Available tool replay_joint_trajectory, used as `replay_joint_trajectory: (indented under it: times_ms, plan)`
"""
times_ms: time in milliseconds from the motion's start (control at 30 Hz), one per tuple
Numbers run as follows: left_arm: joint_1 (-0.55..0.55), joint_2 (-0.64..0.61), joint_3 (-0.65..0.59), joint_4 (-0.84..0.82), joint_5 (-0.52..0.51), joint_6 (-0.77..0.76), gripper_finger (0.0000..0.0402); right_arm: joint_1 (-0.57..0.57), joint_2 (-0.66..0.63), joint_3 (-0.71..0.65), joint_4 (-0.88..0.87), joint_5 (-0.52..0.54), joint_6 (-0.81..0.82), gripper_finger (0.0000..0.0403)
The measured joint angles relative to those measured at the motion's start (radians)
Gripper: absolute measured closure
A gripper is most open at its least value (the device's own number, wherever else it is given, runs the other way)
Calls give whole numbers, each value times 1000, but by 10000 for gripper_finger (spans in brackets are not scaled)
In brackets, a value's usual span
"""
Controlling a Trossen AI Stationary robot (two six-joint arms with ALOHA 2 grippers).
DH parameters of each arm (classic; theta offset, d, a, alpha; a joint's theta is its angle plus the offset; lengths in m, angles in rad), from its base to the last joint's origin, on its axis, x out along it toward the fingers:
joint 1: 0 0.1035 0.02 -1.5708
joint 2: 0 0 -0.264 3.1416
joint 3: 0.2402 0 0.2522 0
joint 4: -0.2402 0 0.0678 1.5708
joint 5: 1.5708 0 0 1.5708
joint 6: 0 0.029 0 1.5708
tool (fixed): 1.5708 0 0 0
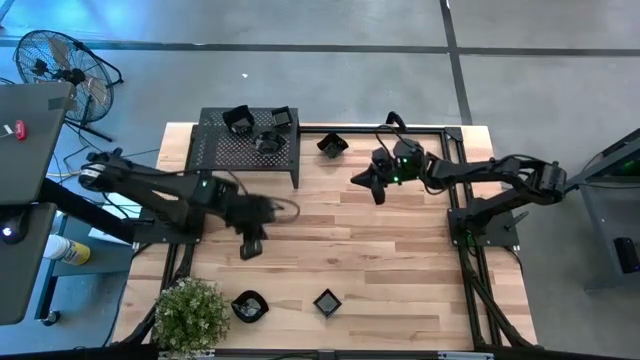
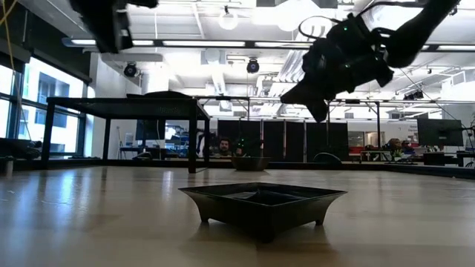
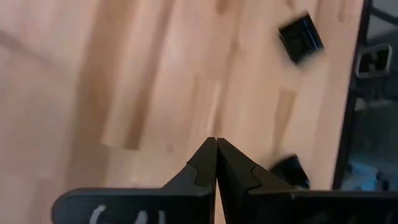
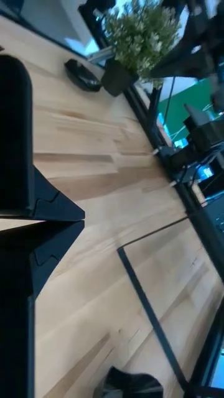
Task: Pick & Place Mini shaped plates
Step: Stack the leaf-shaped plate on top of the other leaf-shaped plates on the shelf
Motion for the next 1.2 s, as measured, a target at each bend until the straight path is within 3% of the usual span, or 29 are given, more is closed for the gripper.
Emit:
replay_joint_trajectory:
  times_ms: [400, 567, 900, 1200]
  plan:
    - [-250, 37, -47, 115, -13, -239, 401, 1, 0, -17, 47, 20, -6, 402]
    - [-296, 114, -47, 149, 37, -280, 386, 1, 0, -17, 50, 20, -40, 402]
    - [-361, 269, -46, 233, 65, -312, 307, 0, 0, -17, 52, 7, -51, 402]
    - [-359, 383, -47, 225, 110, -252, 296, 0, 0, -17, 52, -15, -58, 402]
